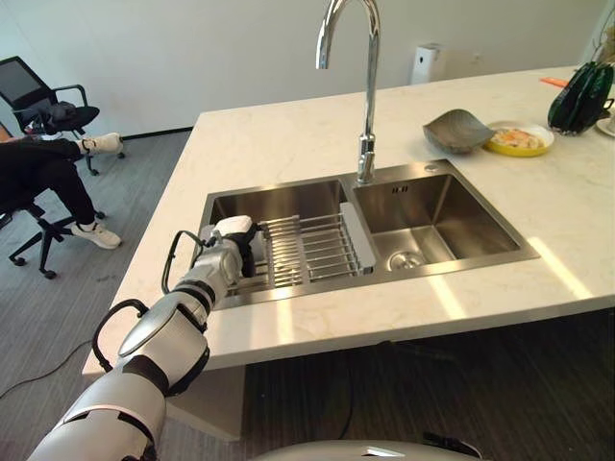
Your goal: Place the dishes in the dishwasher.
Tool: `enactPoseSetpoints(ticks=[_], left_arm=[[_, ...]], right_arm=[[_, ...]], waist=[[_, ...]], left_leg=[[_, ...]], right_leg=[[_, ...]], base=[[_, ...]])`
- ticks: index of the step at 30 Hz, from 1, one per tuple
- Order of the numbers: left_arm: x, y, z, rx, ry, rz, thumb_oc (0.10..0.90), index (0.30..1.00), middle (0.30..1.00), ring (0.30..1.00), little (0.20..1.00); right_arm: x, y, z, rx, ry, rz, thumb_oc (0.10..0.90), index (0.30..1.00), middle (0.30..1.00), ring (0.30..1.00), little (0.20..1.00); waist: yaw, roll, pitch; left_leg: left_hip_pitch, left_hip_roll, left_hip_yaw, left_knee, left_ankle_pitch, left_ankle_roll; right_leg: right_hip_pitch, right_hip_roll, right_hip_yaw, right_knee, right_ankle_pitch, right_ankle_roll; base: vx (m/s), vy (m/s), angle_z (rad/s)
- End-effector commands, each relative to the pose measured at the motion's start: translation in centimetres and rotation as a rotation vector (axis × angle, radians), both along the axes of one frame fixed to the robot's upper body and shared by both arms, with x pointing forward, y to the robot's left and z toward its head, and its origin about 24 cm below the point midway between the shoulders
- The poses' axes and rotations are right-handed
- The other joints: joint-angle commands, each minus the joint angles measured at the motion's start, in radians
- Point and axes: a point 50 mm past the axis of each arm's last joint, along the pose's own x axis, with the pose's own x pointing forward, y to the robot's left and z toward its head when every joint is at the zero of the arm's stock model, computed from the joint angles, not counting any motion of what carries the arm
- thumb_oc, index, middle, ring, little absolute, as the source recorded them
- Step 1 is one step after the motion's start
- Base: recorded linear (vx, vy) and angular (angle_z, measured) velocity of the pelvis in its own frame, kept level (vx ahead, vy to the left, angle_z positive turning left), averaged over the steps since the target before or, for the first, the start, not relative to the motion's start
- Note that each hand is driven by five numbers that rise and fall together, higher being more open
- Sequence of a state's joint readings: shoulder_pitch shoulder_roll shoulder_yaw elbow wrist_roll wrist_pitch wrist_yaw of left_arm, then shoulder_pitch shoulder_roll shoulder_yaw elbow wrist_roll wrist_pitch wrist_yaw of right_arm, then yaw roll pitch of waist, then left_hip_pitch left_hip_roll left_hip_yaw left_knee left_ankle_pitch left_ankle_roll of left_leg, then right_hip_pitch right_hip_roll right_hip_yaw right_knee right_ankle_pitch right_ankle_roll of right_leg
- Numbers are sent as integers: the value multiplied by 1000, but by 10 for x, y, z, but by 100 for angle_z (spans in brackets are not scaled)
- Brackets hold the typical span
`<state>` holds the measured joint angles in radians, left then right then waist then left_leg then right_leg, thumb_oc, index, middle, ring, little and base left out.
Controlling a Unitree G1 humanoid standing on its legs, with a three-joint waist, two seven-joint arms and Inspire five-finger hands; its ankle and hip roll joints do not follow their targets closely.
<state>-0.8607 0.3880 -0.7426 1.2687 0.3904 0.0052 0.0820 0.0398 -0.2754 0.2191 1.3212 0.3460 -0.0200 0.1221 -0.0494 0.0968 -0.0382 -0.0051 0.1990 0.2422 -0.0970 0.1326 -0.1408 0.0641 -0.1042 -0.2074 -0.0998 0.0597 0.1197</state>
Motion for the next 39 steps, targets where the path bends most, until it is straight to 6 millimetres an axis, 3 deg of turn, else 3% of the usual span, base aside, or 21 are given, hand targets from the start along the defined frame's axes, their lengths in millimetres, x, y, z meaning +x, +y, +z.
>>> enactPoseSetpoints(ticks=[1, 10, 18, 25, 28, 33, 39], left_arm=[[-7, 49, 4, 91, 111, 202, 800, 900, 900, 900, 900], [-21, 79, 1, 84, 141, 313, 800, 900, 900, 900, 900], [-12, 94, 26, -47, 15, 398, 800, 900, 900, 900, 900], [-17, 102, 26, -126, 0, 429, 800, 900, 900, 900, 900], [-18, 112, 32, -80, -4, 423, 800, 900, 900, 900, 900], [-10, 120, 58, 108, -33, 329, 800, 900, 900, 900, 900], [-3, 113, 75, 281, -54, 174, 800, 900, 900, 900, 900]], right_arm=[[-11, 3, -3, -8, 82, 64, 800, 900, 900, 900, 900], [-12, 4, -3, -11, 105, 90, 800, 900, 900, 900, 900], [-11, 3, -3, -17, 107, 90, 800, 900, 900, 900, 900], [-17, 2, -3, -15, 113, 56, 800, 900, 900, 900, 900], [-18, 2, -3, -12, 114, 44, 800, 900, 900, 900, 900], [-19, 3, -4, -2, 103, 32, 800, 900, 900, 900, 900], [-21, 6, -4, 10, 81, 23, 800, 900, 900, 900, 900]], waist=[[20, -32, 73], [30, -37, 68], [43, -33, 69], [62, -26, 73], [70, -24, 75], [80, -25, 81], [91, -32, 91]], left_leg=[[14, -25, -20, 10, -68, 13], [14, -23, -22, 10, -66, 11], [7, -26, -30, 10, -64, 12], [4, -29, -44, 10, -62, 14], [2, -30, -49, 10, -61, 14], [-1, -29, -55, 10, -60, 13], [-4, -28, -60, 10, -61, 11]], right_leg=[[-37, -101, -84, 12, -3, 99], [-30, -102, -93, 12, -3, 97], [-29, -103, -102, 12, -3, 97], [-22, -103, -114, 12, -7, 95], [-20, -103, -119, 12, -8, 95], [-18, -103, -126, 12, -10, 95], [-15, -103, -130, 12, -12, 96]], base=[[0, 0, 0], [0, 0, 0], [0, 0, 0], [-1, 0, 4], [0, 0, 0], [-1, -3, 5], [-8, -5, 5]])
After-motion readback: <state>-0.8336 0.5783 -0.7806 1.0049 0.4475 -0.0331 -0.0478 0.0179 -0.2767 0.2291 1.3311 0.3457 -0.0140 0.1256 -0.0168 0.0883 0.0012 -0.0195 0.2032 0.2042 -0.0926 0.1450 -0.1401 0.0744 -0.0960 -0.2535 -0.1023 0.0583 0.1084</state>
